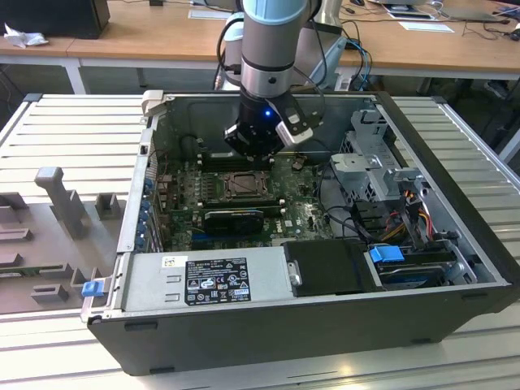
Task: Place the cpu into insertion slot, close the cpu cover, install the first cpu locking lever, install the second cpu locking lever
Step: 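Install the second cpu locking lever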
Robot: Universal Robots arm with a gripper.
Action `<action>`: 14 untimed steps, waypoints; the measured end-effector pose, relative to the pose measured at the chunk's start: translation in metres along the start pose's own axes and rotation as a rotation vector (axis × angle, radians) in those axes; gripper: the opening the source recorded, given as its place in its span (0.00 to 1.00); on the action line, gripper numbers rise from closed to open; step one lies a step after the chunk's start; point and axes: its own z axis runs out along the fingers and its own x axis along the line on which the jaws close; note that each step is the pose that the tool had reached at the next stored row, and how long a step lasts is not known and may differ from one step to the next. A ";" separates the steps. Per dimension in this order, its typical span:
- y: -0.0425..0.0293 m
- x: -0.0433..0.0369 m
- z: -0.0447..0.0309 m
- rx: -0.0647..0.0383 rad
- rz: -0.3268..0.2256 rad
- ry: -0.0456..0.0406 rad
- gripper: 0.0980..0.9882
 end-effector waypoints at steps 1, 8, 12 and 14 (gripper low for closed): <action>-0.0006 0.0001 -0.0001 0.000 0.000 0.0000 0.01; -0.0020 0.0001 -0.0026 0.000 0.000 -0.0002 0.01; -0.0040 0.0002 -0.0028 0.000 0.000 0.0000 0.01; -0.0050 0.0003 -0.0029 0.000 0.000 0.0000 0.01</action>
